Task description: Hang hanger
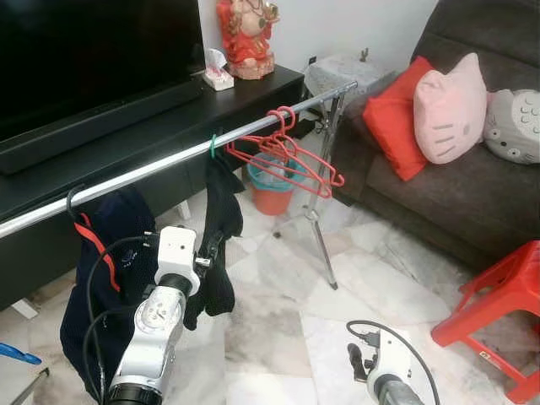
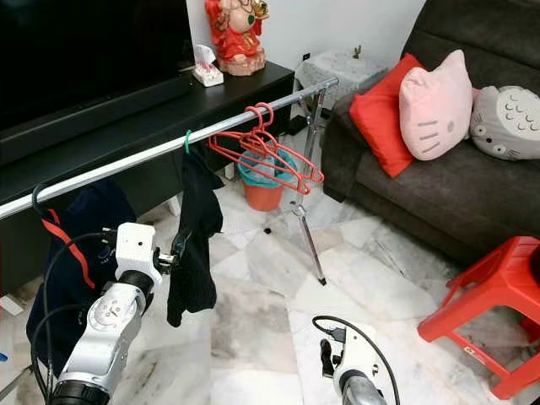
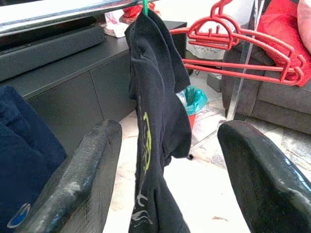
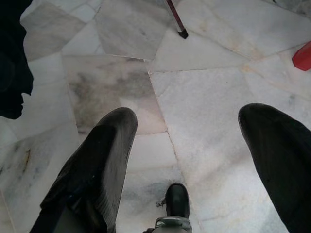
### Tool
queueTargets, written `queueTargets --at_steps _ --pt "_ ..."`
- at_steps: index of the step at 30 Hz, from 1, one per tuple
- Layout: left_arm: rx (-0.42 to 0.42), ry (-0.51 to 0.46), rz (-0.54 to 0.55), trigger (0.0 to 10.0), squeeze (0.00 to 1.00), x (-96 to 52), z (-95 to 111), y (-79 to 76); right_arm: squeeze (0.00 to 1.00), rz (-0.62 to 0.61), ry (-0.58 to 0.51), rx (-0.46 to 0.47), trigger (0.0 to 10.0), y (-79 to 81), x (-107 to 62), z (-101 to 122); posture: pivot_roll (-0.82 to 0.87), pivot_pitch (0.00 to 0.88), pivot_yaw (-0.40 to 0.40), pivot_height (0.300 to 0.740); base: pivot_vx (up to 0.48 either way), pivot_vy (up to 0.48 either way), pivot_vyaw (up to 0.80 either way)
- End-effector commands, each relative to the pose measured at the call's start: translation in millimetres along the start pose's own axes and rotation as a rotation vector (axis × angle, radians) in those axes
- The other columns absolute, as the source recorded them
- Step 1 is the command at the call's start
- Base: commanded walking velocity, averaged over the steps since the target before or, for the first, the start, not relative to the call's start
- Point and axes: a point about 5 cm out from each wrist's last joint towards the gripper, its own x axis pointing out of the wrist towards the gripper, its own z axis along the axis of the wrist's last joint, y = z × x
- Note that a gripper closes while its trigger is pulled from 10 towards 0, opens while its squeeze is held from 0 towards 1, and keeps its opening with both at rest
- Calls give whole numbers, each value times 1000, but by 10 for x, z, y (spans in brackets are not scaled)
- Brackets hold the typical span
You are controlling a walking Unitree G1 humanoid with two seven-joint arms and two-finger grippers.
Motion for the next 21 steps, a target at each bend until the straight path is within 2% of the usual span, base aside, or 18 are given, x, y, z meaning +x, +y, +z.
queueTargets --at_steps 1,5,21 --pt "-5 5 -12 10000 0 -9 6 -10 0 -10 -5 5 10000 -30 -4 1 7 0 -22 740 0 0 0" --pt "-8 4 -12 10000 0 -12 10 -3 0 -8 -5 4 10000 -27 -6 -4 3 0 -20 740 60 0 0" --pt "0 6 -11 10000 0 -15 3 7 0 -5 -1 -4 10000 -31 -5 -4 5 0 -24 740 289 0 0"
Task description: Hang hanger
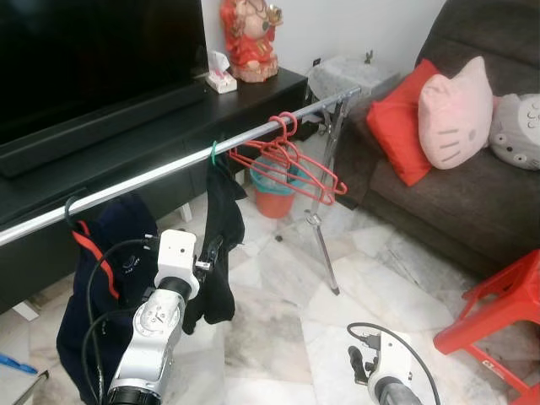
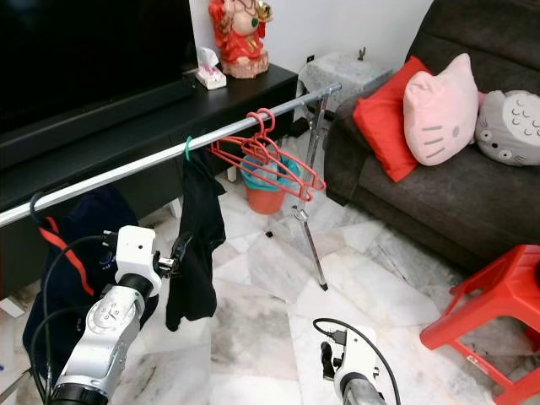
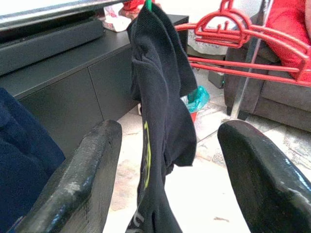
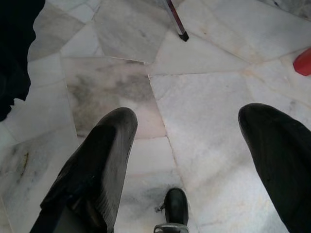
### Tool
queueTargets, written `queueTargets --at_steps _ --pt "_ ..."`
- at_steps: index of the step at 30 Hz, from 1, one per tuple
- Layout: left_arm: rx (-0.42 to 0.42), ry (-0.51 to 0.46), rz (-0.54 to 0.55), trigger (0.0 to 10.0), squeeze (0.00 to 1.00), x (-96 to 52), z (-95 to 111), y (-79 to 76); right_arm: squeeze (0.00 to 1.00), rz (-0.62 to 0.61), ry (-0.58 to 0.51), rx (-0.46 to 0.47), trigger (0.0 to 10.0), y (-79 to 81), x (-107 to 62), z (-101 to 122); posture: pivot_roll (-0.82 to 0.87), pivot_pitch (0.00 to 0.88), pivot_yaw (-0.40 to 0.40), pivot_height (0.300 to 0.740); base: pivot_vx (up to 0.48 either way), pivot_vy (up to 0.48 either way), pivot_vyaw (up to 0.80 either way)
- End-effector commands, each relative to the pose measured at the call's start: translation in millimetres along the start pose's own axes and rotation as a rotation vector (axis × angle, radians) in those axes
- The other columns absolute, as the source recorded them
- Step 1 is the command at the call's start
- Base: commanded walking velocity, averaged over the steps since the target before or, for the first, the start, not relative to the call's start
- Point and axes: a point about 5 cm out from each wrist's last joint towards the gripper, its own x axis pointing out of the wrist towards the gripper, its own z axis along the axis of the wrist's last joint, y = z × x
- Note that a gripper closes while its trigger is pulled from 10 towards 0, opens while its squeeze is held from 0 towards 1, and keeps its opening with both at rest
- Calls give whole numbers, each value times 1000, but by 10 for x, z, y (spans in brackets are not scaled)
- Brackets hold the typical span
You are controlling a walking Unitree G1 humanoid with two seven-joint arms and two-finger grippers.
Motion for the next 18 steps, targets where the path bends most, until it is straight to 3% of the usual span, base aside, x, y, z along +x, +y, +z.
queueTargets --at_steps 1,18 --pt "-1 -7 -1 10000 0 10 35 2 0 -2 -9 -1 10000 -16 6 28 5 0 -23 740 300 0 0" --pt "5 -8 4 10000 0 24 45 43 0 0 -11 1 10000 -15 10 41 3 0 -25 740 299 0 0"
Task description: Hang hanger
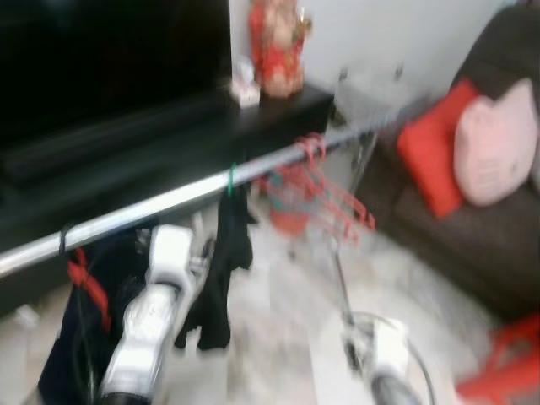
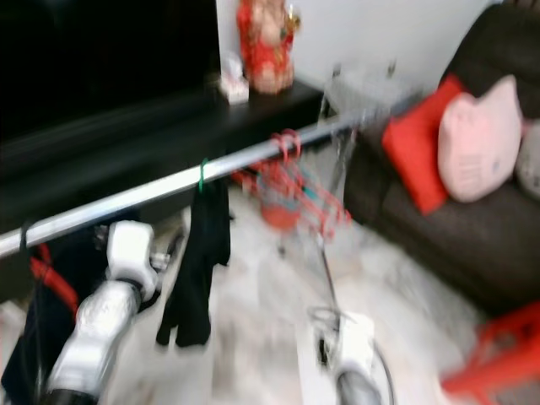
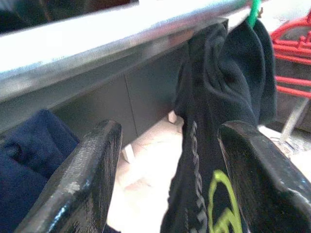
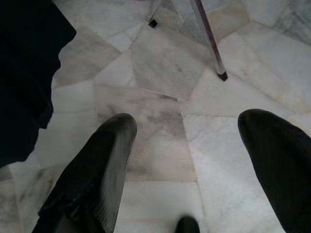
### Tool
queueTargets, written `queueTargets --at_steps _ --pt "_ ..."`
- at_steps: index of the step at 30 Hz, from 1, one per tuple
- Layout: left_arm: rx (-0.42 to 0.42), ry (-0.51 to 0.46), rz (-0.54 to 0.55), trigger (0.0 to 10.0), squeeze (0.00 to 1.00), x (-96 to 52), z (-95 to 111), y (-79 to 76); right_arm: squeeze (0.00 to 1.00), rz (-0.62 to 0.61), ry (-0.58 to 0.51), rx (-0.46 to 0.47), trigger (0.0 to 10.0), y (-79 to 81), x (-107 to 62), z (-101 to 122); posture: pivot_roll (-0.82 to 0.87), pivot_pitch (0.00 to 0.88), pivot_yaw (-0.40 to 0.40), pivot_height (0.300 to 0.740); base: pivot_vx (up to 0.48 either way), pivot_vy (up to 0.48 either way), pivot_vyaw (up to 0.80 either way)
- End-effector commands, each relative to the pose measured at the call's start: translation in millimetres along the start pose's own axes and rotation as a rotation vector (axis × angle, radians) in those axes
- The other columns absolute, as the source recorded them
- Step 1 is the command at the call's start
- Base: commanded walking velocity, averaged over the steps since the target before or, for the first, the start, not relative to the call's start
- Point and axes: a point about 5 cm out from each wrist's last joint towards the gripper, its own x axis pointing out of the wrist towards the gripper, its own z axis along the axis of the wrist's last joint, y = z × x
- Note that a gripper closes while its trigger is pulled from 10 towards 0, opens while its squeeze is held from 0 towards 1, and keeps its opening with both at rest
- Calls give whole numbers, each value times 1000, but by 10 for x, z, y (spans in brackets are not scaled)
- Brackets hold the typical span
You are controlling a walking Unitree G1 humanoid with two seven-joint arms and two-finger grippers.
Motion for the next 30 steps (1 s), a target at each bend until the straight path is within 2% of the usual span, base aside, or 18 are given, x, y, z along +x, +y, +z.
queueTargets --at_steps 1,4,8,12,17,18,19,20,26,30 --pt "-14 -18 -21 10000 0 35 53 -72 0 -41 8 0 10000 -148 -21 -25 5 0 -25 740 300 0 0" --pt "-13 -20 -20 10000 0 39 59 -49 0 -41 8 0 10000 -150 -21 -22 4 0 -26 740 285 0 0" --pt "-32 -45 -40 10000 0 27 86 -44 0 -41 8 0 10000 -149 -20 -21 4 0 -26 740 0 0 0" --pt "-23 -30 -46 10000 0 17 72 -46 0 -40 9 -3 10000 -151 -19 -18 6 0 -27 740 0 0 0" --pt "-10 -5 -93 10000 0 14 44 -116 0 -39 9 -4 10000 -148 -18 -17 9 0 -28 740 0 0 0" --pt "-10 -2 -120 10000 231 14 36 -154 0 -38 9 -4 10000 -147 -18 -17 8 0 -28 740 0 0 0" --pt "-2 6 -152 10000 580 14 16 -217 0 -38 10 -5 10000 -146 -18 -17 8 0 -28 740 0 0 0" --pt "-8 10 -166 10000 1000 14 9 -240 0 -38 10 -5 10000 -145 -18 -18 8 0 -27 740 0 0 0" --pt "-29 16 -216 10000 1000 25 9 -322 0 -39 11 -3 10000 -138 -17 -19 7 0 -25 740 0 0 0" --pt "-10 31 -215 10000 1000 57 4 -328 0 -37 11 -3 10000 -136 -17 -20 9 0 -25 740 0 0 0"
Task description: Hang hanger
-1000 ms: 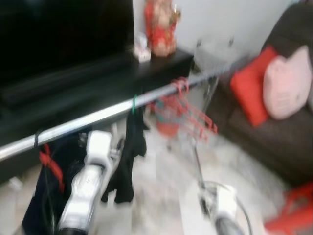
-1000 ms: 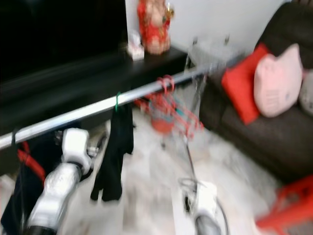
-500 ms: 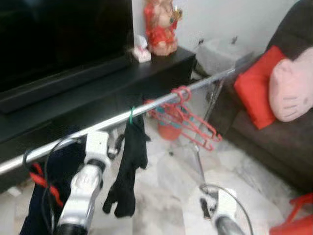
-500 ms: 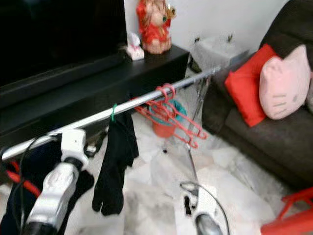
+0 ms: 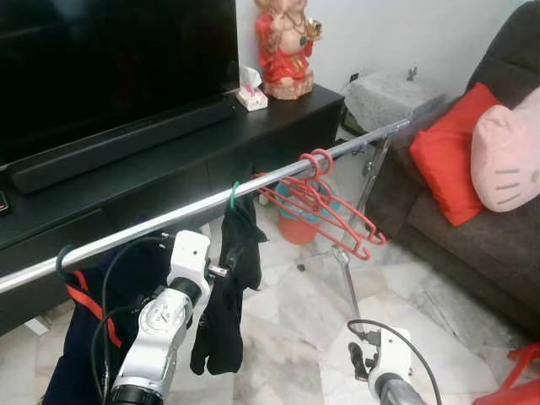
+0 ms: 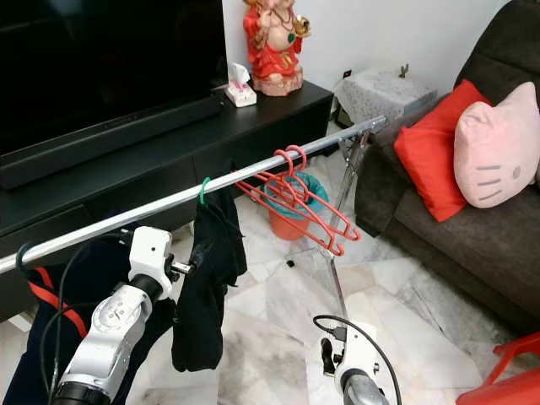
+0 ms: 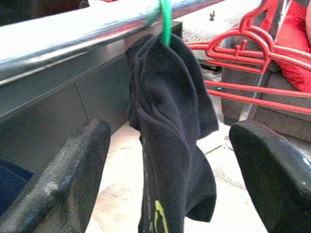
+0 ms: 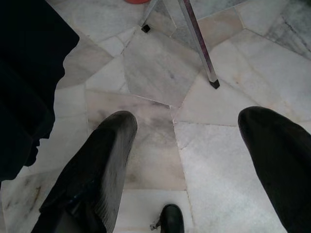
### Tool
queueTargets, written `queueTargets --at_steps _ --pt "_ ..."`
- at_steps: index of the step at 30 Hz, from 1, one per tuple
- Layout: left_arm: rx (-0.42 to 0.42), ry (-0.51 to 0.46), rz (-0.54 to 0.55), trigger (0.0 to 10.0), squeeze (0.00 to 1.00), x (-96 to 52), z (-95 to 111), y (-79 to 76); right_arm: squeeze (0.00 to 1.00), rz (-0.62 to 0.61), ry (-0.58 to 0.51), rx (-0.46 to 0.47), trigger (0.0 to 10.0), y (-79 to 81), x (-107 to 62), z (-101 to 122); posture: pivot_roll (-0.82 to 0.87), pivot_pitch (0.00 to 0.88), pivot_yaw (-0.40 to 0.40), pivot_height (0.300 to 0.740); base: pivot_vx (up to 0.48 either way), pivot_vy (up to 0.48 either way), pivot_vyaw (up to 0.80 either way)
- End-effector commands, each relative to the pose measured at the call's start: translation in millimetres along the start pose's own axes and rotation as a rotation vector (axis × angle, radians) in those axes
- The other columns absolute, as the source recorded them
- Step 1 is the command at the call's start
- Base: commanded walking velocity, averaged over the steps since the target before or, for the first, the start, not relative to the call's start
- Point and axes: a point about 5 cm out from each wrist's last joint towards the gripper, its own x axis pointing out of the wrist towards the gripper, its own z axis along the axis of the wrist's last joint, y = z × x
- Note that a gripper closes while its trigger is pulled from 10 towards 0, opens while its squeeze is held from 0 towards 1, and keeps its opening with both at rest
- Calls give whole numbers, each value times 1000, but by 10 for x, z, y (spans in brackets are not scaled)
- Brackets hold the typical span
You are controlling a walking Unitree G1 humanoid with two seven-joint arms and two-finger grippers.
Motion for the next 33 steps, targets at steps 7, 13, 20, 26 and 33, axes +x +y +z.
queueTargets --at_steps 7,13,20,26,33 --pt "28 61 6 10000 1000 94 -53 9 0 -2 4 5 10000 1 -2 -9 3 0 -22 740 0 0 0" --pt "7 91 44 10000 1000 135 -84 28 0 -3 5 6 10000 -1 -3 -12 2 0 -21 740 0 0 0" --pt "-6 126 58 10000 0 322 -78 -8 0 -4 6 7 10000 -2 -5 -19 -11 0 -12 740 0 0 0" --pt "-22 148 107 10000 0 524 -30 27 0 -11 4 11 10000 -5 -2 -10 -25 0 -7 740 0 0 0" --pt "-20 163 146 10000 0 612 0 53 0 -13 3 12 10000 -1 0 -4 -33 0 -1 740 0 0 0"
